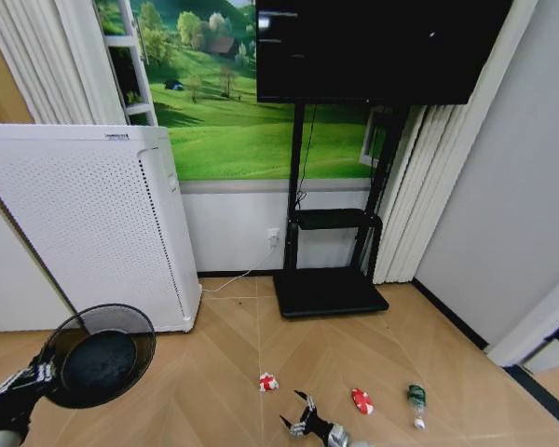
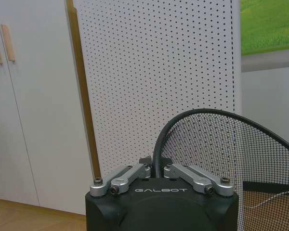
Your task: Pick up the trash bin and place the garbage on the floor into it.
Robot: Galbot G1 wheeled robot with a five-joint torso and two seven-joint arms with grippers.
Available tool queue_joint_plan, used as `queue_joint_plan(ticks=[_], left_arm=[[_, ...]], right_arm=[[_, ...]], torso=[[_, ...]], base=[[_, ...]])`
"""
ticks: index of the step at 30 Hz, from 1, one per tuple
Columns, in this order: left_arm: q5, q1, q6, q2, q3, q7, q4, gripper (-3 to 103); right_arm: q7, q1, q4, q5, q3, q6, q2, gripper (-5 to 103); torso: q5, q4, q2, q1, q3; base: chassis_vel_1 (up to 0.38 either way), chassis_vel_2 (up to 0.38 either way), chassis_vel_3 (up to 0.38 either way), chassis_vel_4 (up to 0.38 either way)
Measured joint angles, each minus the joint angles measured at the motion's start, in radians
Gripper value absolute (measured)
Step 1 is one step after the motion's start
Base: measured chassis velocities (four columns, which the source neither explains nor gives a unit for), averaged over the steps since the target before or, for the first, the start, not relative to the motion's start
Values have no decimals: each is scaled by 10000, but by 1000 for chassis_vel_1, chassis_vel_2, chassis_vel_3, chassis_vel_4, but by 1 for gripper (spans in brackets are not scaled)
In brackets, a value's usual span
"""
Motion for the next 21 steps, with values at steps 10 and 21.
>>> queue_joint_plan(ticks=[10,21], left_arm=[[-17,-73,0,47,71,1,41,6],[-20,-16,23,5,65,-16,12,6]], right_arm=[[421,50,-253,163,-156,47,-63,100],[1011,-356,-269,-285,-1287,69,208,100]], torso=[[0,-3,-2,5,3],[-1,0,0,-2,-1]], base=[[-130,117,129,-127],[-31,17,24,-30]])
